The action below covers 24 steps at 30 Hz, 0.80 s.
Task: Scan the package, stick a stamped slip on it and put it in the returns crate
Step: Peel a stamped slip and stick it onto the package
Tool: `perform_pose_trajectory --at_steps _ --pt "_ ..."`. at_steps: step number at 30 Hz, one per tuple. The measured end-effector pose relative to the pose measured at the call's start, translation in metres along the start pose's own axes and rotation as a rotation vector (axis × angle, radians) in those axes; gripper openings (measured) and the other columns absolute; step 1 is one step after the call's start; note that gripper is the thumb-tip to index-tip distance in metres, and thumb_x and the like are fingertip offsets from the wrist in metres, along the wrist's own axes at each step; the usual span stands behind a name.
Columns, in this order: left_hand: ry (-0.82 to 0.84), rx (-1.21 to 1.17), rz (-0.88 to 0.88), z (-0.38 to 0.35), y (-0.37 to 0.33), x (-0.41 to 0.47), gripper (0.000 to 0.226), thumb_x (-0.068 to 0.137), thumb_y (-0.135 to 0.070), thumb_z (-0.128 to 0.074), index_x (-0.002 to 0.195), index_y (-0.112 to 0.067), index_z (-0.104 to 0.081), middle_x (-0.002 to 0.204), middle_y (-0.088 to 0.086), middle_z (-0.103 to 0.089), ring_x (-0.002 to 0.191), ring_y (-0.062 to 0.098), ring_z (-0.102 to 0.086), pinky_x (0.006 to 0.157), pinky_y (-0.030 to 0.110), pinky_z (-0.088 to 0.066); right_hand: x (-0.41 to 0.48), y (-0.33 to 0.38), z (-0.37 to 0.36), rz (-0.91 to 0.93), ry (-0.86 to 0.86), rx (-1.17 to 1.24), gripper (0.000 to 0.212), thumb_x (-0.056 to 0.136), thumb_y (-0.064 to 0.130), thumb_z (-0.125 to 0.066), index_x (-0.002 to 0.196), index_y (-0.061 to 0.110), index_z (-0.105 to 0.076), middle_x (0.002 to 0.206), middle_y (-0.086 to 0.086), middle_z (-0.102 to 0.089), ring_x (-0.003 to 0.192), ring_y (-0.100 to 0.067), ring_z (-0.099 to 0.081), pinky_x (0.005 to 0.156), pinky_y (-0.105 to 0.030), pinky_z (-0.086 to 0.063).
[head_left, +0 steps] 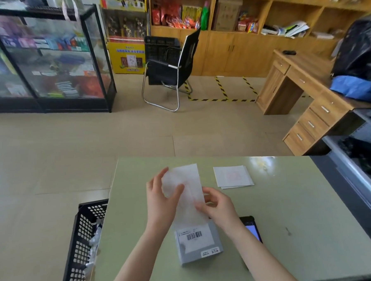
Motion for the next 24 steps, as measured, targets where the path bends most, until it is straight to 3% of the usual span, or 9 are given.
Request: perform_pose_trajectory --at_steps 3,6,8,11,15,19,22,24 --pt "-0.040 -0.120 0.092 0.012 -0.007 0.005 0.054 0.082 -0.026 -0.073 0.126 -0.042 -0.048 0.107 0.001 -0.063 0.096 0.022 -0.063 0.088 0.042 -0.053 -0.007 0.008 -0.001 0.009 0.092 0.004 0.030 0.080 -0.004 -0.068 0.092 0.023 -0.066 0.086 -0.006 -0.071 0.070 -0.011 -0.063 0.062 -0.019 -0.051" --pt "-0.055 -0.159 0.081 0.023 -0.015 0.005 0.034 0.082 -0.018 -0.072 0.103 -0.043 -0.063 0.083 0.000 -0.062 0.072 0.019 -0.060 0.066 0.028 -0.052 -0.007 0.016 0.008 0.022 0.134 0.017 0.031 0.081 -0.005 -0.065 0.101 0.020 -0.066 0.093 -0.015 -0.071 0.076 -0.020 -0.061 0.073 -0.032 -0.051" --pt "-0.084 -0.174 0.092 0.027 -0.019 0.005 0.025 0.081 -0.015 -0.071 0.090 -0.038 -0.068 0.086 -0.001 -0.065 0.069 0.017 -0.060 0.061 0.026 -0.049 -0.005 0.019 0.018 0.011 0.126 0.066 0.033 0.081 -0.004 -0.065 0.108 0.016 -0.066 0.092 -0.014 -0.072 0.077 -0.019 -0.062 0.075 -0.033 -0.051" --pt "-0.211 -0.195 0.132 0.031 -0.021 0.004 0.022 0.080 -0.015 -0.070 0.087 -0.036 -0.068 0.086 -0.004 -0.064 0.067 0.014 -0.059 0.059 0.024 -0.046 -0.004 0.017 0.031 -0.060 0.134 0.282 0.031 0.082 -0.005 -0.064 0.106 0.014 -0.068 0.088 -0.007 -0.073 0.077 -0.019 -0.067 0.069 -0.030 -0.057" --pt "-0.327 -0.225 0.143 0.027 -0.024 0.000 0.020 0.080 -0.019 -0.070 0.088 -0.036 -0.067 0.088 -0.007 -0.062 0.069 0.007 -0.058 0.057 0.021 -0.042 -0.004 0.010 0.039 -0.140 0.139 0.510 0.022 0.081 -0.004 -0.066 0.099 0.006 -0.070 0.089 -0.011 -0.074 0.075 -0.022 -0.070 0.067 -0.029 -0.061" --pt "-0.403 -0.267 0.169 0.019 -0.022 -0.001 0.020 0.080 -0.018 -0.070 0.093 -0.032 -0.066 0.097 0.000 -0.064 0.078 0.013 -0.060 0.063 0.023 -0.045 -0.005 0.009 0.039 -0.175 0.168 0.689 0.041 0.066 0.001 -0.075 0.106 -0.003 -0.066 0.095 -0.017 -0.073 0.081 -0.027 -0.071 0.071 -0.031 -0.061" --pt "-0.408 -0.243 0.192 0.013 -0.021 -0.005 0.021 0.081 -0.018 -0.070 0.097 -0.029 -0.064 0.102 0.004 -0.064 0.079 0.013 -0.060 0.054 0.018 -0.045 -0.005 0.009 0.041 -0.166 0.157 0.702 0.036 0.061 0.004 -0.077 0.096 -0.002 -0.069 0.089 -0.020 -0.074 0.078 -0.029 -0.072 0.068 -0.031 -0.060" --pt "-0.360 -0.150 0.202 0.008 -0.021 -0.007 0.029 0.080 -0.018 -0.071 0.105 -0.028 -0.061 0.111 0.004 -0.063 0.084 0.013 -0.059 0.067 0.022 -0.046 -0.005 0.010 0.044 -0.154 0.127 0.680 0.028 0.060 0.006 -0.079 0.087 0.001 -0.072 0.085 -0.020 -0.074 0.073 -0.030 -0.072 0.065 -0.032 -0.060"
Point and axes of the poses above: each hand's wrist, its own x-axis towards the middle knuckle, its own z-axis out of the back of the hand, y = z × x, the point moved 5 cm from there along x, towards the middle knuckle
